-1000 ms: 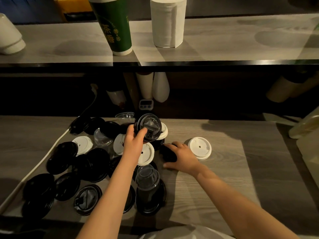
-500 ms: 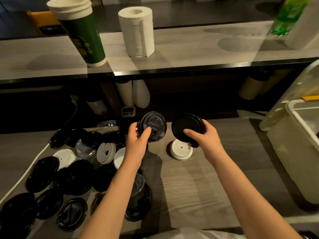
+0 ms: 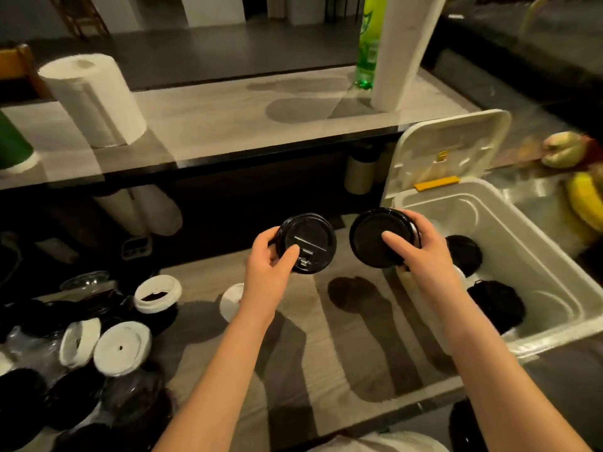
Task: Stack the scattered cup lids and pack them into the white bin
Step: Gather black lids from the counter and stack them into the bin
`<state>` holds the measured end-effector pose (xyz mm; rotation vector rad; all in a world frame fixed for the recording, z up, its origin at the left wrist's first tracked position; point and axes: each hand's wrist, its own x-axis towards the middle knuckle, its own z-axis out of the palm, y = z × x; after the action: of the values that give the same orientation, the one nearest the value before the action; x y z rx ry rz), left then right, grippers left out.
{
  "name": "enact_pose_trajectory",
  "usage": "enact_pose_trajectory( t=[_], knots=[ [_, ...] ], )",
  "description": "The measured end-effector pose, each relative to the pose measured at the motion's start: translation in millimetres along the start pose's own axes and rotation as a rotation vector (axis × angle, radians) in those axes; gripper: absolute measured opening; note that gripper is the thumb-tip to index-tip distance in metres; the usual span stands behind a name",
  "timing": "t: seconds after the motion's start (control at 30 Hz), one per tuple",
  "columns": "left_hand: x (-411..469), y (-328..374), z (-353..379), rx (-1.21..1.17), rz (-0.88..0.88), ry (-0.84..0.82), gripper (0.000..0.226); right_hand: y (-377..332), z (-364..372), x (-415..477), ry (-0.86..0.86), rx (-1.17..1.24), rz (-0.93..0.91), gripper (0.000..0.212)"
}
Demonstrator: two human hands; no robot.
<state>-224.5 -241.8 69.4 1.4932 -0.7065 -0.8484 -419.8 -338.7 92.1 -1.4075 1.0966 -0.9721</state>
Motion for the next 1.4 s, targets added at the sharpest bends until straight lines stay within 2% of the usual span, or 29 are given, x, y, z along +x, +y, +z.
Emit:
enact_pose_trajectory(
  t=[0.3,0.43,0.53,0.67,0.83,0.9,1.03,1.1,1.2,1.33,1.4],
  knots=[
    [5,16,116,0.154,0.075,-0.077,0.034,15,-142,55,0.194,-0.007,0.016,0.033],
    [13,21,163,0.217,0.086,-0.103,0.033,21,-186,75,0.192,-0.082,-0.036,0.034],
    [14,19,190,0.223,0.070,-0.107,0.031,30,-212,86,0.084,-0.200,-0.022,0.036],
    [11,8,206,0.190,0.025,-0.049,0.031,42,-233,94,-0.099,-0.498,0.042,0.033],
    [6,1,214,0.122,-0.025,-0.018,0.030,40,-236,94,-0.539,-0.787,0.127,0.030],
    [3,1,215,0.128,-0.025,-0.028,0.032,36,-233,98,-0.554,-0.839,0.120,0.030],
    [1,0,217,0.108,-0.032,-0.021,0.033,28,-219,121,-0.386,-1.026,-0.011,0.030],
    [1,0,217,0.107,-0.033,-0.023,0.033,24,-211,136,-0.387,-1.127,-0.003,0.033],
    [0,0,216,0.104,-0.036,-0.016,0.034,15,-200,158,-0.526,-1.205,0.049,0.033],
    [-2,0,213,0.109,-0.029,-0.018,0.036,8,-195,161,-0.836,-1.202,0.243,0.025],
    [-2,0,212,0.113,-0.019,-0.018,0.035,15,-193,148,-0.963,-1.248,0.259,0.024]
  ],
)
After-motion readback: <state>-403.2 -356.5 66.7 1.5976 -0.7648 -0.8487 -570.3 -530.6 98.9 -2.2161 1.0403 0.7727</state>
